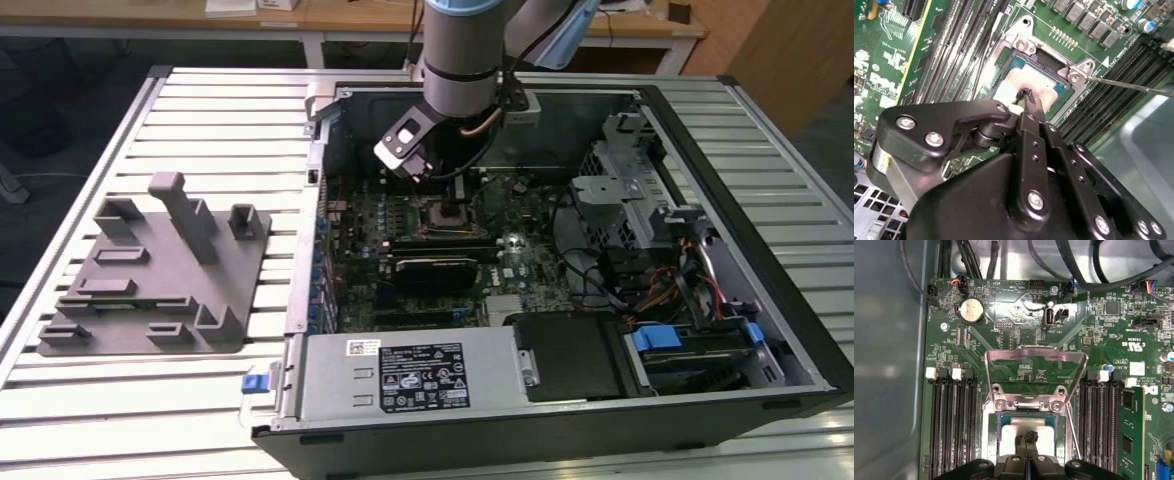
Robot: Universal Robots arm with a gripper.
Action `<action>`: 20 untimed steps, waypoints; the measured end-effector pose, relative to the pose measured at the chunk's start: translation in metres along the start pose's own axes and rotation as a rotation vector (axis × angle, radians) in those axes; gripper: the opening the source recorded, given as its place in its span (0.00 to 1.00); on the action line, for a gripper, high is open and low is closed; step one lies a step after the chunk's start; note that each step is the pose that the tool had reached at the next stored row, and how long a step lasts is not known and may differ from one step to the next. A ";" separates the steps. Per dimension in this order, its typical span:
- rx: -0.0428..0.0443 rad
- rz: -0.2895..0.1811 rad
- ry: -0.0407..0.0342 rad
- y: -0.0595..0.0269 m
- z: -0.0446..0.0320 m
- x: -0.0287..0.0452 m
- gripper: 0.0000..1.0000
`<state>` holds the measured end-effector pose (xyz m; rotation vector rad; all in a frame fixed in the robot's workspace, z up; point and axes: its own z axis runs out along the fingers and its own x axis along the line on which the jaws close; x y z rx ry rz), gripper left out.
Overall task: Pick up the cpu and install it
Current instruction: 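Place the cpu into insertion slot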
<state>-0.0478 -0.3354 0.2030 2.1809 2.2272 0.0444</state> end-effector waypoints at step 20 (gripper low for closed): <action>-0.0003 0.000 -0.0001 0.0012 -0.0324 0.0001 0.11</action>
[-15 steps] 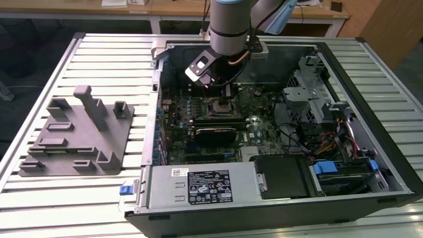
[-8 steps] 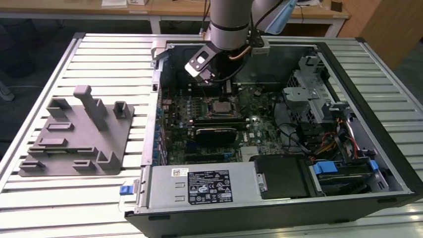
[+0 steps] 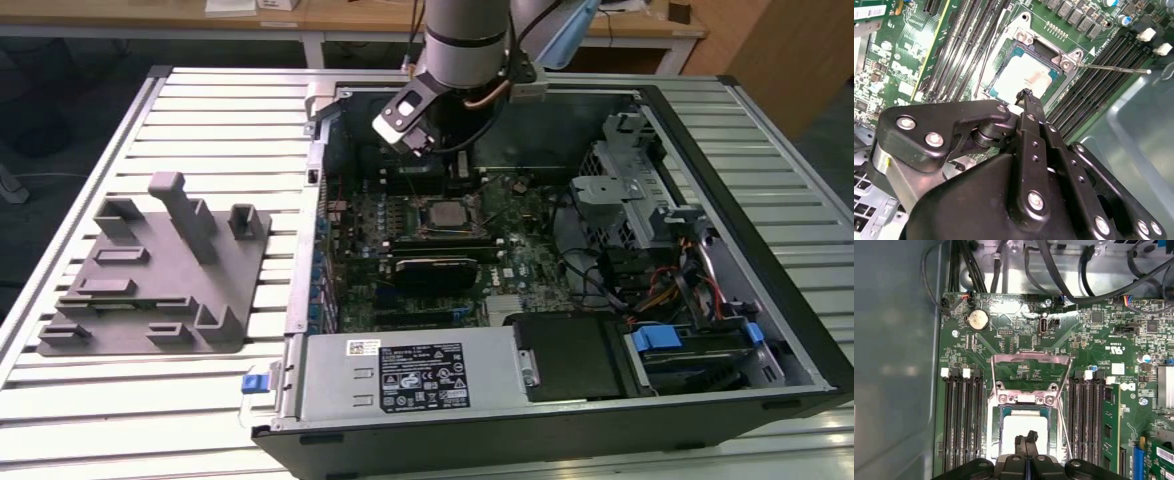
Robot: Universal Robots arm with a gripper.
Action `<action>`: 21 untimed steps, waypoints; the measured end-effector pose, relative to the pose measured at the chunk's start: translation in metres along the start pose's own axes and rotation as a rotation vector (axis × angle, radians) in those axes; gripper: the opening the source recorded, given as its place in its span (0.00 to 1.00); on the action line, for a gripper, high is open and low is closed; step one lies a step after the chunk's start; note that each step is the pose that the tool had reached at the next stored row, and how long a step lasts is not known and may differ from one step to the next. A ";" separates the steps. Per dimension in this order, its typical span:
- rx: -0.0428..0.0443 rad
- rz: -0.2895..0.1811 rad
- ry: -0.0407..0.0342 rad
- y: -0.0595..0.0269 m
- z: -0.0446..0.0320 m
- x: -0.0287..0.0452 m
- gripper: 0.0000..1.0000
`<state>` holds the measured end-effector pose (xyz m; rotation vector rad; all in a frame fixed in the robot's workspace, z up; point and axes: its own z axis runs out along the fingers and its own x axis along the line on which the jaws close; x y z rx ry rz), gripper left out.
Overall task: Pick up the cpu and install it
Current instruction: 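Place the cpu into insertion slot, then close the cpu cover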
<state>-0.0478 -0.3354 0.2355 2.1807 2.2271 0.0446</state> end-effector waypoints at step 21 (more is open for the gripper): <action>0.0000 0.000 -0.0001 0.0004 -0.0100 0.0000 0.11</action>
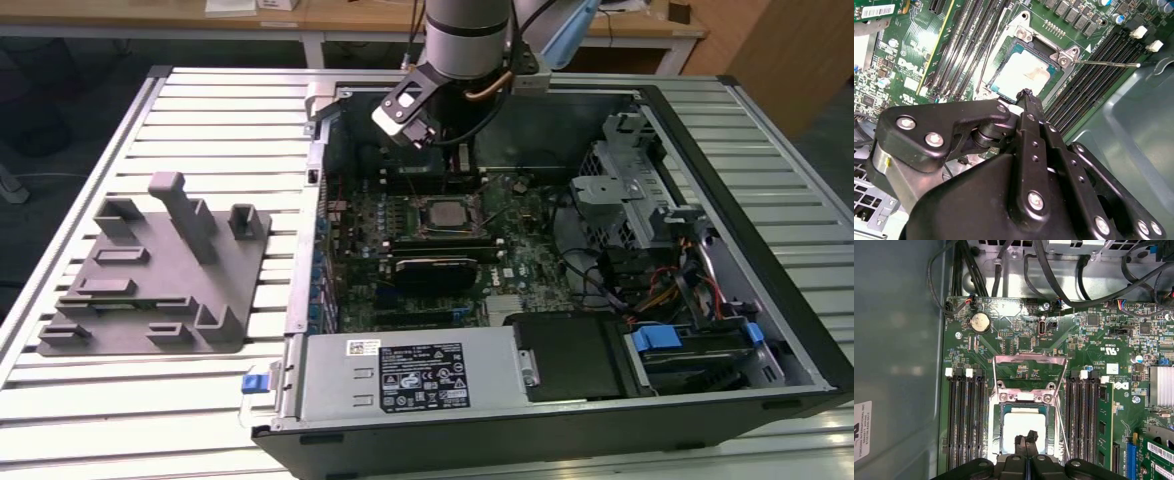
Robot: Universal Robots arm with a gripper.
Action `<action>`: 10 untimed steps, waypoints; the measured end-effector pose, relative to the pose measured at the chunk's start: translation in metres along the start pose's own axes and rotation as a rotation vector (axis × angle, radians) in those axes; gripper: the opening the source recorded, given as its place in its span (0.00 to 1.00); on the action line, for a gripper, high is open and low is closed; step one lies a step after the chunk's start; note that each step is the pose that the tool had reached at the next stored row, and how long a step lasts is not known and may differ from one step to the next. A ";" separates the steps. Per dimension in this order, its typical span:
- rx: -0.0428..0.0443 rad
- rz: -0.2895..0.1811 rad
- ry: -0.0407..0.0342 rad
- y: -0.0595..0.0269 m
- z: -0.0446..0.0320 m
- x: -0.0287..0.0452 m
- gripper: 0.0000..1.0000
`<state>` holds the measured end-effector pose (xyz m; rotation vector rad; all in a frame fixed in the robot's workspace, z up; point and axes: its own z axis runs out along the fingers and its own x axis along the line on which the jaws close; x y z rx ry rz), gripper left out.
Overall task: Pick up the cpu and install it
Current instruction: 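Close the cpu cover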
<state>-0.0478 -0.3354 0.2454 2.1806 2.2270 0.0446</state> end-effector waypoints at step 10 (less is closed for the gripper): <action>0.0000 0.000 0.0001 0.0045 0.0003 -0.0001 0.11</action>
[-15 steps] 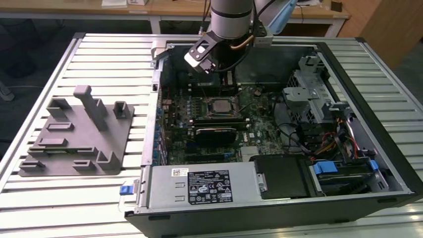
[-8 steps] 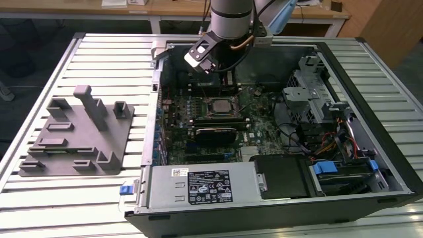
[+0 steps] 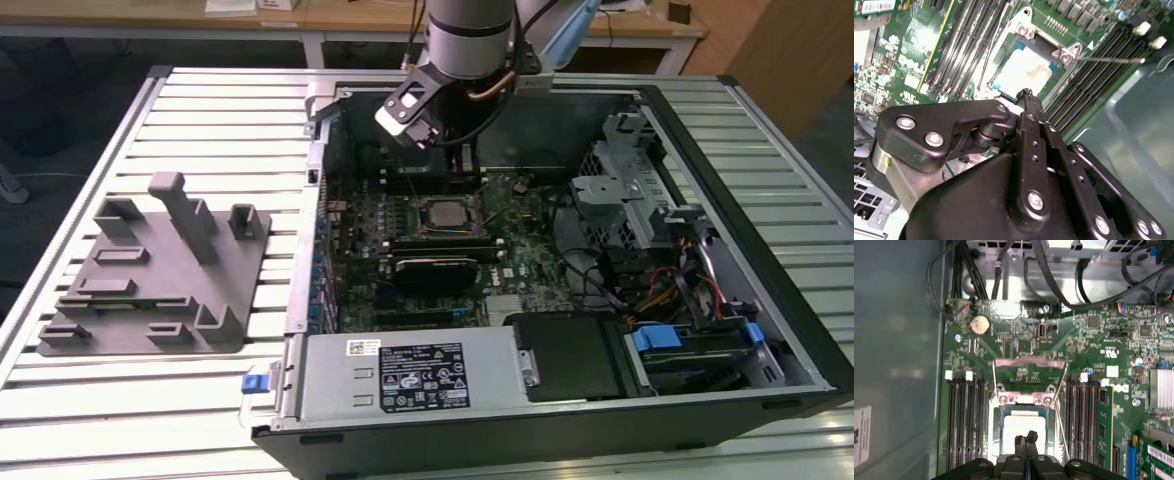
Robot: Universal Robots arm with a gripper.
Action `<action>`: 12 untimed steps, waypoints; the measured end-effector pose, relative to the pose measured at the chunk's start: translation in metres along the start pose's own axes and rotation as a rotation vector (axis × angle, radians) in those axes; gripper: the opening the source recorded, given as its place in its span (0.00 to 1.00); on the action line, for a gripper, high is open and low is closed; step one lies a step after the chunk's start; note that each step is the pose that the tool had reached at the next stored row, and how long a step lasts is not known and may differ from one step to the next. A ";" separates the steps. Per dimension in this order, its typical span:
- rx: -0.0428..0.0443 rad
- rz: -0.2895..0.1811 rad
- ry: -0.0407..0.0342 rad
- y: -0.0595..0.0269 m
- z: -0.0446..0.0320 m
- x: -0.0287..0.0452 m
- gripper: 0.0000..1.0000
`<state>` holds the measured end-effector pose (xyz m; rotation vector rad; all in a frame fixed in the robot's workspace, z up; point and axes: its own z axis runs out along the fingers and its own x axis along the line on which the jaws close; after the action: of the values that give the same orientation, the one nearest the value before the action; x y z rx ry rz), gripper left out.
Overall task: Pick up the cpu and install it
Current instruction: 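Close the cpu cover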
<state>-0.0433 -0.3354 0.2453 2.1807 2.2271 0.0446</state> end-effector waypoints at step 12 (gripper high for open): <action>0.0000 0.000 0.0001 0.0046 -0.0210 -0.0001 0.11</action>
<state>-0.0394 -0.3355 0.2665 2.1808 2.2271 0.0447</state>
